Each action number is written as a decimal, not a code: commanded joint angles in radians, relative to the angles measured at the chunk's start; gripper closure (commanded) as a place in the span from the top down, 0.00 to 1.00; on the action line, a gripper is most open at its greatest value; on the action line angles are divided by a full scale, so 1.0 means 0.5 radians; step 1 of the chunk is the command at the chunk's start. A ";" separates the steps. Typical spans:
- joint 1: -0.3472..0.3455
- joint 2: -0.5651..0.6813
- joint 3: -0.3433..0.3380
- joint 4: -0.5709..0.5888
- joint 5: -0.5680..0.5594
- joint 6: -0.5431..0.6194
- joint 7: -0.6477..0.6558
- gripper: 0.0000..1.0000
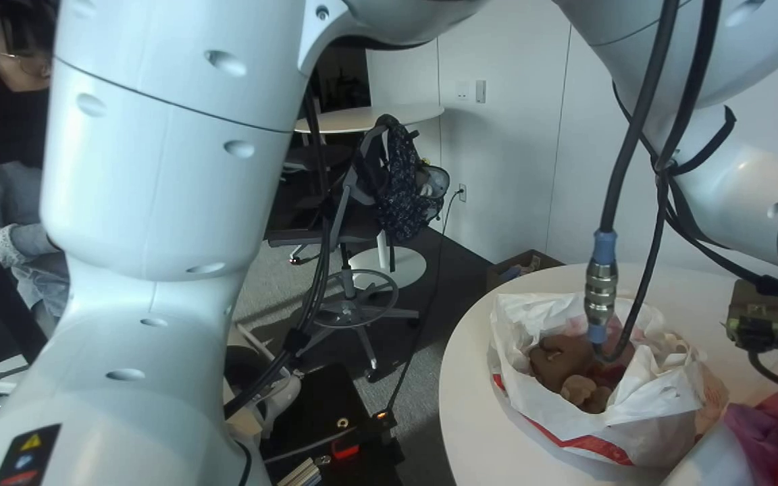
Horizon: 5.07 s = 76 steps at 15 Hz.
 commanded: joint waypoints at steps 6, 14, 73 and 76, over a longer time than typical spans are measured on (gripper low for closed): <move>-0.008 -0.170 0.009 -0.004 0.031 -0.139 -0.050 0.28; -0.048 -0.456 0.121 0.082 0.209 -0.933 -0.676 0.28; 0.056 0.431 -0.046 0.455 -0.344 0.130 0.503 1.00; 0.046 0.436 -0.040 0.450 -0.290 0.148 0.478 0.74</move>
